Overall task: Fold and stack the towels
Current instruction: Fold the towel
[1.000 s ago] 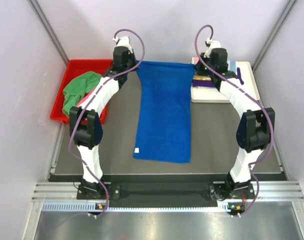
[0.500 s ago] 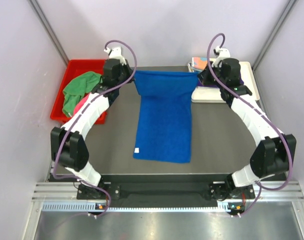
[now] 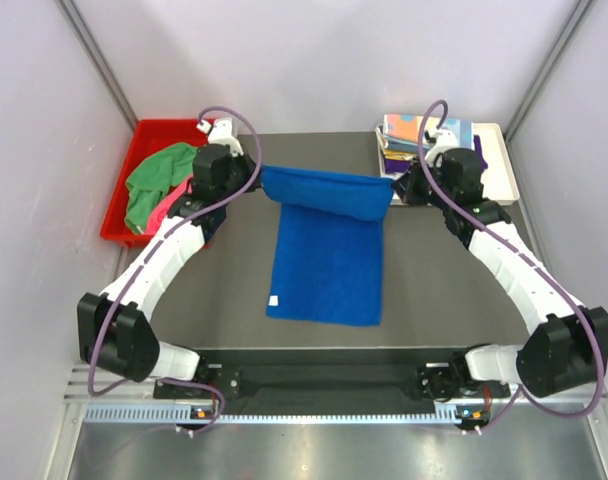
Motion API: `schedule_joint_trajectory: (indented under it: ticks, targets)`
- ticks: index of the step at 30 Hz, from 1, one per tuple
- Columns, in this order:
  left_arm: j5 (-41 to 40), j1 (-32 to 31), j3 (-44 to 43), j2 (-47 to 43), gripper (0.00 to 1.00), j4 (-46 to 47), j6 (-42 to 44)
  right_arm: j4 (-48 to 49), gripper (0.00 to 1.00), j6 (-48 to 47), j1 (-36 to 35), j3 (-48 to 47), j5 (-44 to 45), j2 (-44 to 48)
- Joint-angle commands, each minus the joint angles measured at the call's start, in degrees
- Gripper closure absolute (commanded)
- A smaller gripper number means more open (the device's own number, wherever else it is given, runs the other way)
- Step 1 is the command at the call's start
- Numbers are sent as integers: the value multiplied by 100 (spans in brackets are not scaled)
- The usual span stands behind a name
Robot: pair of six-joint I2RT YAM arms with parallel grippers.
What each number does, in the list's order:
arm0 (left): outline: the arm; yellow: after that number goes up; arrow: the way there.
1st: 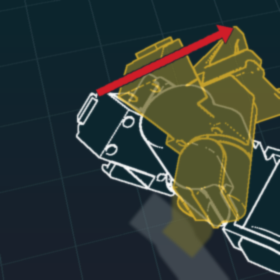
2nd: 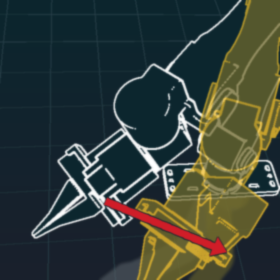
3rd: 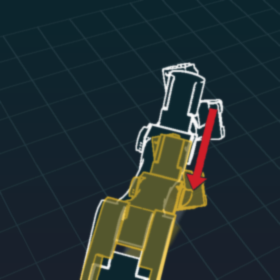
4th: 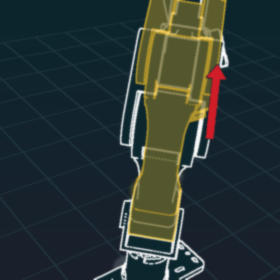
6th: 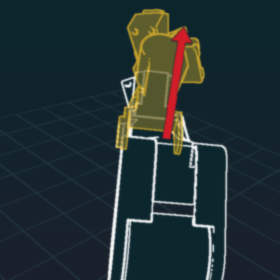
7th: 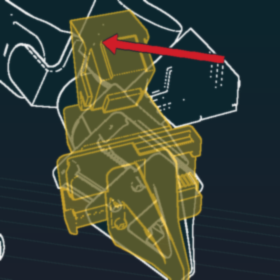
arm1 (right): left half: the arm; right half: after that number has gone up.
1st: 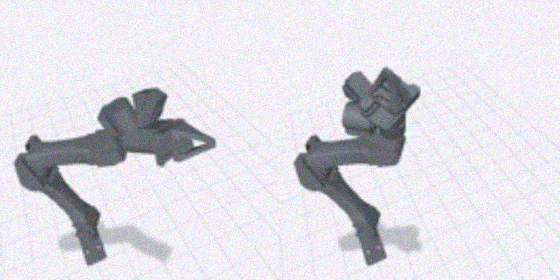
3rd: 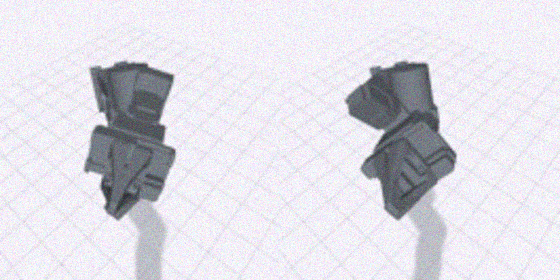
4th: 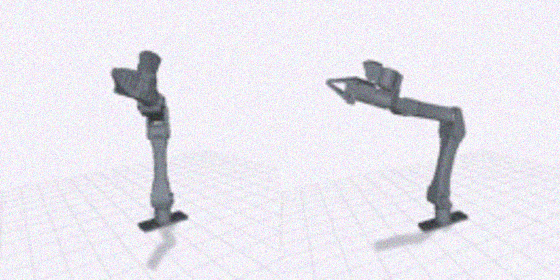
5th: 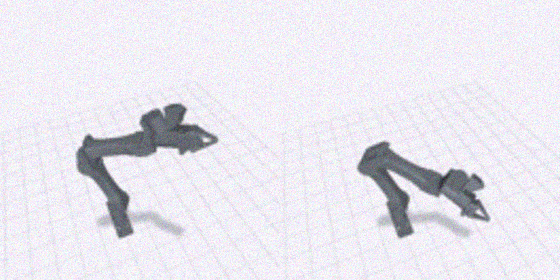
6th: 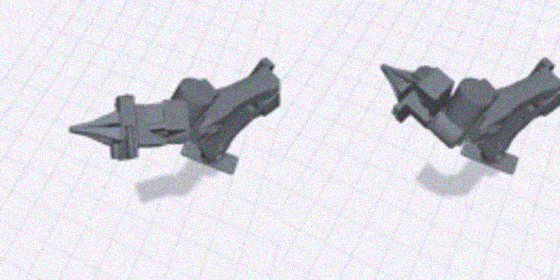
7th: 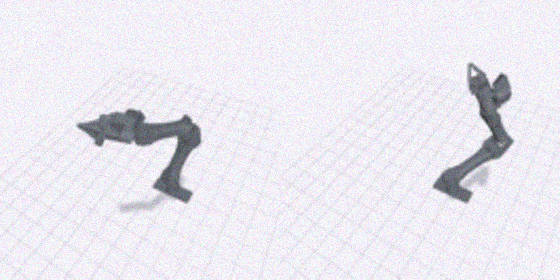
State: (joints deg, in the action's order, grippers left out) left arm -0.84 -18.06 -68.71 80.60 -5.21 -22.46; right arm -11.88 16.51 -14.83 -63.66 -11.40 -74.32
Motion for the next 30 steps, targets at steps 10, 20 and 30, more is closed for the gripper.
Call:
schedule_joint_trajectory:
  ticks: [10,20,30]
  targets:
    - [-162,58,1297,-1133,100,-314,-470,-289,100,282,-248,1258,402,1051]
    - [-276,-425,2537,-1565,100,-279,-795,62,100,642,-696,2542,323,1517]
    - [-733,-1023,2819,-1406,100,-507,-997,256,100,818,-1092,3114,471,1570]
